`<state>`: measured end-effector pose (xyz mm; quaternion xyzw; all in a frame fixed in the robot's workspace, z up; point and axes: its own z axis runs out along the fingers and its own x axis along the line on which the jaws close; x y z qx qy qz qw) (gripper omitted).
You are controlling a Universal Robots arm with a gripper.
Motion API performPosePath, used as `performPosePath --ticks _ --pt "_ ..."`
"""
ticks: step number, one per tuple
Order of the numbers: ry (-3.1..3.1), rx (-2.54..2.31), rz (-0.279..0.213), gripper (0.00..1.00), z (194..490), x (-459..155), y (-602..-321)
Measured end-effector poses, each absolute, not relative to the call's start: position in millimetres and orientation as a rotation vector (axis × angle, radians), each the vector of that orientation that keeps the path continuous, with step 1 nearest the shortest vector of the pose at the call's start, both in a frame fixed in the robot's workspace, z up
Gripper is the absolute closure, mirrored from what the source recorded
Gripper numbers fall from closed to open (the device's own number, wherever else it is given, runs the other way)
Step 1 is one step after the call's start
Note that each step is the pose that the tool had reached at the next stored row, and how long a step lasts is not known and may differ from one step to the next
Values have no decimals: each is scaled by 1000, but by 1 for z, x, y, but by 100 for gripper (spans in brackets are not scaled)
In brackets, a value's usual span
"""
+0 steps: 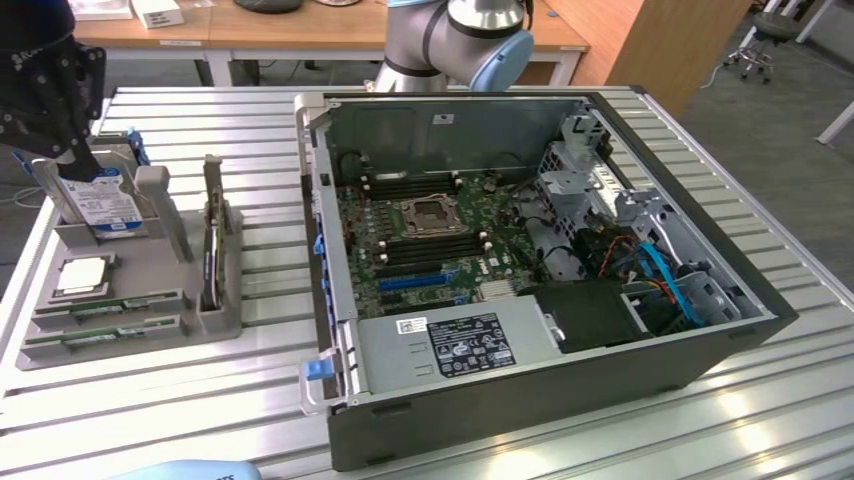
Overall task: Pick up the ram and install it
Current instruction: 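Pick up the ram and move it above insertion slot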
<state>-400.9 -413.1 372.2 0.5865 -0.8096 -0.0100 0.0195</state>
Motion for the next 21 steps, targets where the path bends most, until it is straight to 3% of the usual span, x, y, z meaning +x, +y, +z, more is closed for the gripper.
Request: performPosePath --ticks 21 --pt "-2339 2045 -28 90 371 -401 -413"
